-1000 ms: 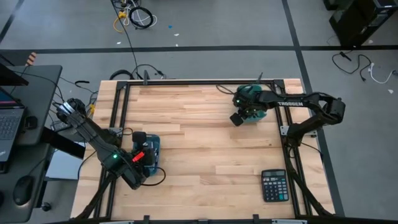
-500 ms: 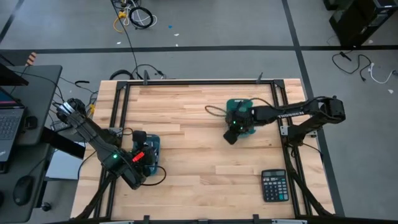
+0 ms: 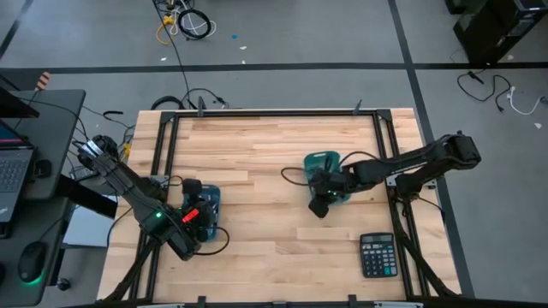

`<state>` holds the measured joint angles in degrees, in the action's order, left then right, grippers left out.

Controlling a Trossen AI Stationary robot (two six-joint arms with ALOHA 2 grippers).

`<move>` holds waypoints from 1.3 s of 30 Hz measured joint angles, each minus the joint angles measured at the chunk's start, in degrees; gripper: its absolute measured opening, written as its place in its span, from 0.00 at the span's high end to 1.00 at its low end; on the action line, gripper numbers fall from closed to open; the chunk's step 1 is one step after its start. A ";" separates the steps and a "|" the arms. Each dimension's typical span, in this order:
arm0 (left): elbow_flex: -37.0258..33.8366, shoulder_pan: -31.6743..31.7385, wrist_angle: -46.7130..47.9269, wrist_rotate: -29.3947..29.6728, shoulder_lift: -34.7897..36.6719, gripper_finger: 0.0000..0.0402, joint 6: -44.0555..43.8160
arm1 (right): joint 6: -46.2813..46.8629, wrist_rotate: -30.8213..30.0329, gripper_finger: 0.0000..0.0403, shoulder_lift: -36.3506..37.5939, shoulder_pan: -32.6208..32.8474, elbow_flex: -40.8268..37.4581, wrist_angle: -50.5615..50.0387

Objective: Sort batteries
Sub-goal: Move the green bin from the top right to the center

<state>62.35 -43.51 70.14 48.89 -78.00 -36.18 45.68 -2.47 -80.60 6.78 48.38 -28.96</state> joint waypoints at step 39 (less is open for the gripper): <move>0.00 0.00 0.00 2.07 0.00 1.00 -0.02 | 5.83 -9.86 1.00 6.67 -13.71 -10.27 -7.17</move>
<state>62.35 -43.51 70.15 50.96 -78.00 -36.21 51.51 -12.34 -73.93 -6.93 38.11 -36.13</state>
